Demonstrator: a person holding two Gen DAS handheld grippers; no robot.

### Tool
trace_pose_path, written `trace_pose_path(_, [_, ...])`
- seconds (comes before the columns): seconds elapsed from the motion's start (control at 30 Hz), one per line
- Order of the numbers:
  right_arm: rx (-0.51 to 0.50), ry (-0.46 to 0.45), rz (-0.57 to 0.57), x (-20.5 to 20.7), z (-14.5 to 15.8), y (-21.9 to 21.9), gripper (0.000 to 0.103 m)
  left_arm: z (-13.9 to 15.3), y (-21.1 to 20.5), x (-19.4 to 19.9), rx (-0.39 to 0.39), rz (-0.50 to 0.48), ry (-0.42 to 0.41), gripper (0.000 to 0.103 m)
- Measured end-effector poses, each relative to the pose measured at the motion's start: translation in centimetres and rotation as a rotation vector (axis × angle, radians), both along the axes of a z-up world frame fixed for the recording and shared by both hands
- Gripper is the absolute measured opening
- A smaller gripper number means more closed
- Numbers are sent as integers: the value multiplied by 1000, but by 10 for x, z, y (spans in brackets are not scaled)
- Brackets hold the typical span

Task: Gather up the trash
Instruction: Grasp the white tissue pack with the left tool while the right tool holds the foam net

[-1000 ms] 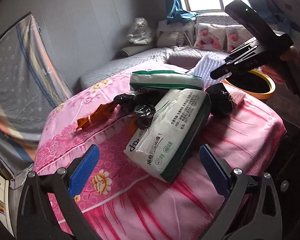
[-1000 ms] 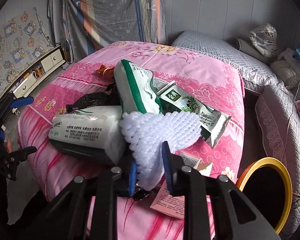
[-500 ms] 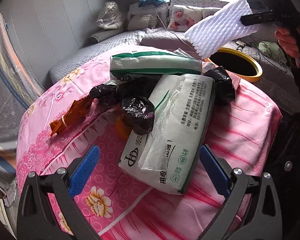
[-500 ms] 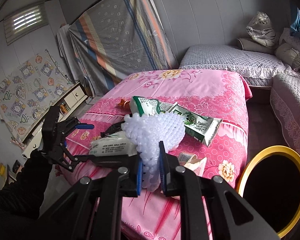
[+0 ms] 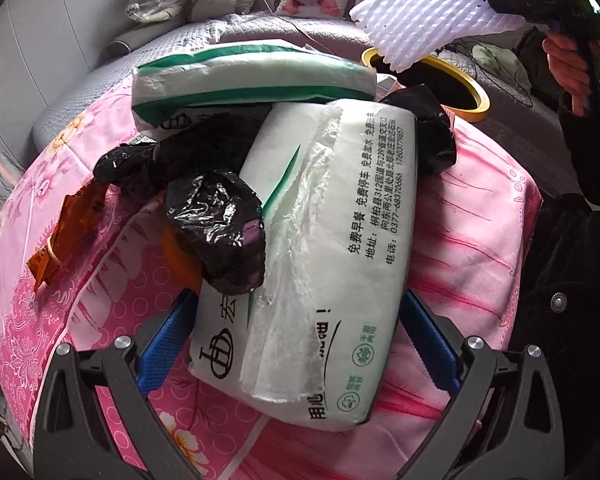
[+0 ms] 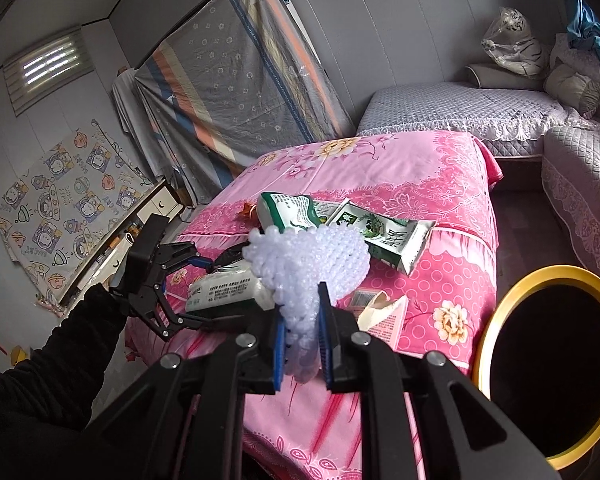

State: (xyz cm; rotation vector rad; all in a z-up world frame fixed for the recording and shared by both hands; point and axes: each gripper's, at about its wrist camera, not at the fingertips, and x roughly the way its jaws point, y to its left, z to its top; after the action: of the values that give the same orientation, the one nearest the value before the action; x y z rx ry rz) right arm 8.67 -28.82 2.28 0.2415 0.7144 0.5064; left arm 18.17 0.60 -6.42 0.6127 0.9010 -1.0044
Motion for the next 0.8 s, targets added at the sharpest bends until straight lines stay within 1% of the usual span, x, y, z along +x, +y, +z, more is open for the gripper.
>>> trace_pose_path(0.07, [1, 3, 3, 3, -2, 1, 13, -6, -2, 5, 8, 2, 33, 96])
trace_pose_path(0.13, [12, 6, 9, 2, -3, 0, 13, -8, 0, 9, -5, 25, 57, 95])
trace_pose_path(0.27, [43, 10, 18, 1, -3, -3, 13, -8, 6, 3, -42, 45, 52, 85])
trace_pose_path(0.37, [68, 5, 13, -1, 0, -6, 13, -5, 15, -1, -50, 91, 51, 82])
trace_pose_path(0.43, [83, -3, 6, -4, 3, -8, 13, -2, 23, -6, -43, 138, 30, 81])
trace_pose_path(0.5, [90, -17, -3, -7, 7, -12, 13, 4, 36, -13, -61, 172, 22, 80])
trace_pose_path(0.57, [101, -30, -16, -12, 11, -17, 13, 14, 55, -27, -112, 207, 14, 80])
trace_pose_path(0.63, [105, -40, -34, -16, 12, -22, 13, 25, 74, -43, -167, 248, -18, 80])
trace_pose_path(0.7, [108, -48, -50, -19, 13, -26, 13, 37, 95, -58, -244, 304, -47, 79])
trace_pose_path(0.8, [127, -56, -66, -22, 14, -31, 13, 56, 127, -80, -378, 424, -105, 77])
